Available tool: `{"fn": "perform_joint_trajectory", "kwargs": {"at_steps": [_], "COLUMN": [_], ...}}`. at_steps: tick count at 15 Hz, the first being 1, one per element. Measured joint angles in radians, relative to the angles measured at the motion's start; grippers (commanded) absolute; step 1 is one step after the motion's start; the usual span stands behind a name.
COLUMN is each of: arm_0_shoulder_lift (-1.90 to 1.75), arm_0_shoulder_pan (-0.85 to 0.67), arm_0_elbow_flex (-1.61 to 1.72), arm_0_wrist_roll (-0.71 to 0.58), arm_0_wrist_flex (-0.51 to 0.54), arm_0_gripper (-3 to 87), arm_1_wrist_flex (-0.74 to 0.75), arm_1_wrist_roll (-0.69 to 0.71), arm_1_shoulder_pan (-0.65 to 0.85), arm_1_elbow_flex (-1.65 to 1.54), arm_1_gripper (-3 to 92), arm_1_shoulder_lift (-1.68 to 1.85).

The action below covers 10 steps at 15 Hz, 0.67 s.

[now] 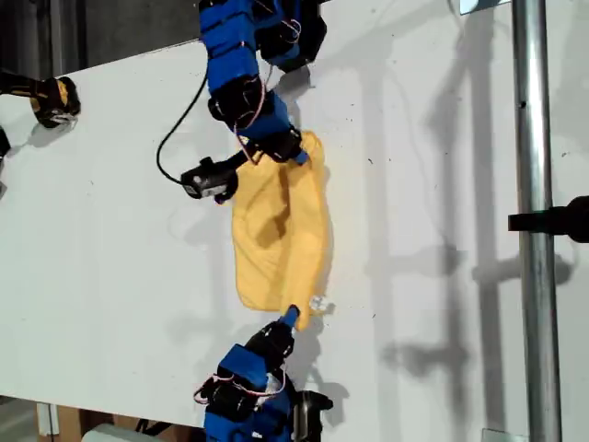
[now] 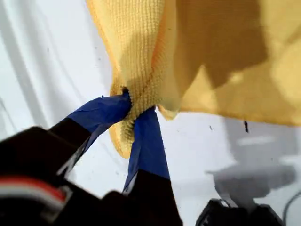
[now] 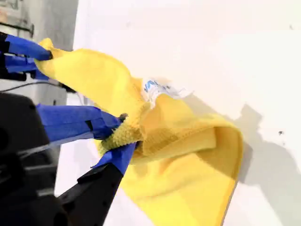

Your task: Grasp corners of a towel and fold twice.

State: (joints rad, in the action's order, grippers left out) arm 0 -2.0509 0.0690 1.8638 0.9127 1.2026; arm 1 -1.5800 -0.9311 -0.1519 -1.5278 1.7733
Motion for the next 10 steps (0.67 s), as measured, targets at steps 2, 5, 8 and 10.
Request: {"fn": "perform_joint_trajectory", "kwargs": {"at_steps": [2,5,8,10], "arm_0_shoulder_lift": [-0.009,-0.018,-0.028,-0.049], "arm_0_shoulder_pan": [-0.158,-0.359,-0.462,-0.515], "arm_0_elbow_flex": [0.054,0.115,0.117,0.117], "arm_0_wrist_roll": [-0.066,-0.153,-0.213,-0.253], "arm_0_wrist_flex": [0.006,-0.009,-0.057,-0.100], "arm_0_gripper": [-1.5,-1.5,-1.5,-1.5], "arm_1_wrist_flex": [-0.009,0.000,0.029,0.058], "arm_1_wrist_roll": [0.081,0.218,0.337,0.400], "arm_1_shoulder_pan": [0.184,0.408,0.560,0.630], "arm_1_elbow_flex": [-0.101,-0.199,-0.216,-0.216], "arm_1_gripper": [-0.1,-0.1,-0.1,-0.1], "arm_1_shoulder_lift": [0.106,0.213,0.255,0.256]}}
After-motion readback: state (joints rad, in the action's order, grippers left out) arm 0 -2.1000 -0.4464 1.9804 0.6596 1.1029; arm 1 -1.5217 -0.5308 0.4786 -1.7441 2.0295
